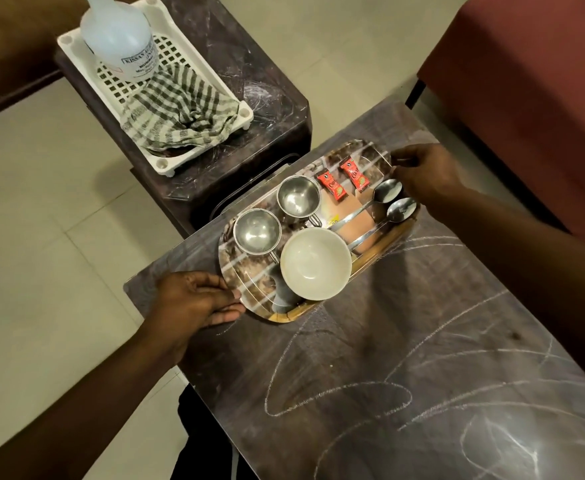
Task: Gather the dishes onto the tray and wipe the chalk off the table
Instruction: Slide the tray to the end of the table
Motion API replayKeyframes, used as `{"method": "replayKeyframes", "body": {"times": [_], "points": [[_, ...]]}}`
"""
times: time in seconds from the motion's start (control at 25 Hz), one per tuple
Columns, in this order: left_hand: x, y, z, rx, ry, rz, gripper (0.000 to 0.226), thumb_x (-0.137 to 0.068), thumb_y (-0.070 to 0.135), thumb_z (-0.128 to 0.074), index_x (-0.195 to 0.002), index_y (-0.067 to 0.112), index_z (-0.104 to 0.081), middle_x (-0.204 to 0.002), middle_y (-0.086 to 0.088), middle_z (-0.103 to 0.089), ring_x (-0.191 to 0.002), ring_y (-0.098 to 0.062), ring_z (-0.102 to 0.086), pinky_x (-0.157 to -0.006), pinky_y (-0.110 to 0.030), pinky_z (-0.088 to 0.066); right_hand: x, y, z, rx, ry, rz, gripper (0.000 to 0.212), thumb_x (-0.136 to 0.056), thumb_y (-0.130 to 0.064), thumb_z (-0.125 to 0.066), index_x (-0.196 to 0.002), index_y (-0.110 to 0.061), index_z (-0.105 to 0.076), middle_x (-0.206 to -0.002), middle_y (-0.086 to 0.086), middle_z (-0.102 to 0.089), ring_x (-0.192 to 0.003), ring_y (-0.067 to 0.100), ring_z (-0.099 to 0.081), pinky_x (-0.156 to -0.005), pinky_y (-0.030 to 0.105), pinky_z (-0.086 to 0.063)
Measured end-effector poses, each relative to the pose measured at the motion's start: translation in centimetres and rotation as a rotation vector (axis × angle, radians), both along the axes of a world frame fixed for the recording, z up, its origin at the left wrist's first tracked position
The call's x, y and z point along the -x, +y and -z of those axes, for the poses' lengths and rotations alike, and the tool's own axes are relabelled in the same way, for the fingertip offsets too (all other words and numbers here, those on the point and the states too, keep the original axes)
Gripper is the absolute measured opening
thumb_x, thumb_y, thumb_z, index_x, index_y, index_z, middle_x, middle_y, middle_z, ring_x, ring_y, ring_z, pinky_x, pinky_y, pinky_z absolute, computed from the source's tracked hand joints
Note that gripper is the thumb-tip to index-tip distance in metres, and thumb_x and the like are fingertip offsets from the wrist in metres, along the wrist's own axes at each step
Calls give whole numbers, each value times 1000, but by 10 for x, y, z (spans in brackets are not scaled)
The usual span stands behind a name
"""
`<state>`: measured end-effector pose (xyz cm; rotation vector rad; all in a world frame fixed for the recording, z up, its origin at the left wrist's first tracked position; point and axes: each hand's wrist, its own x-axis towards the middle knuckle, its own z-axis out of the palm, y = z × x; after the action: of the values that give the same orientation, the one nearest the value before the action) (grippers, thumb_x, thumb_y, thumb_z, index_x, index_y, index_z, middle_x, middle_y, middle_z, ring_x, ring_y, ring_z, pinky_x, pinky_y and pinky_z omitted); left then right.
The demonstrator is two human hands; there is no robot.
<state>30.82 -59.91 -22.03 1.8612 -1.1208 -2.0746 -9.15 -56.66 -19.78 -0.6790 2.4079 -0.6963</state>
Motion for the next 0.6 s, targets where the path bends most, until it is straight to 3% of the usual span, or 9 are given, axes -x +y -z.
{"method": "replayKeyframes", "body": {"times": [0.08,0.16,0.4,0.6], "points": [[1,-1,3,-1,2,0,22,-85,-8,-83,-105,-10,-73,-91,-28,-83,-73,-31,-85,-64,-30,-70,-1,-3,4,2,26,-13,34,-98,-7,-72,-130,-17,-76,-124,2,-78,-97,14,-72,-73,27,-59],[3,-2,5,-1,6,-5,20,-86,-9,-83,-103,-9,-73,-89,-28,-83,-69,-28,-84,-61,-29,-69,-1,-4,5,3,66,-18,34,-98,-9,-71,-130,-19,-76,-124,1,-78,-94,13,-72,-69,24,-56],[1,-5,8,-16,12,13,14,-87,-9,-82,-98,-7,-74,-85,-24,-84,-68,-28,-84,-58,-27,-67,-6,-4,5,20,110,-33,32,-97,-10,-71,-127,-22,-79,-123,1,-79,-101,18,-75,-92,42,-63],[-2,-12,8,43,-63,146,12,-87,-3,-86,-93,-4,-76,-83,-25,-83,-60,-24,-82,-54,-28,-67,-9,-5,6,-23,185,-30,33,-98,-13,-69,-129,-20,-78,-131,2,-77,-117,18,-72,-105,40,-58]]}}
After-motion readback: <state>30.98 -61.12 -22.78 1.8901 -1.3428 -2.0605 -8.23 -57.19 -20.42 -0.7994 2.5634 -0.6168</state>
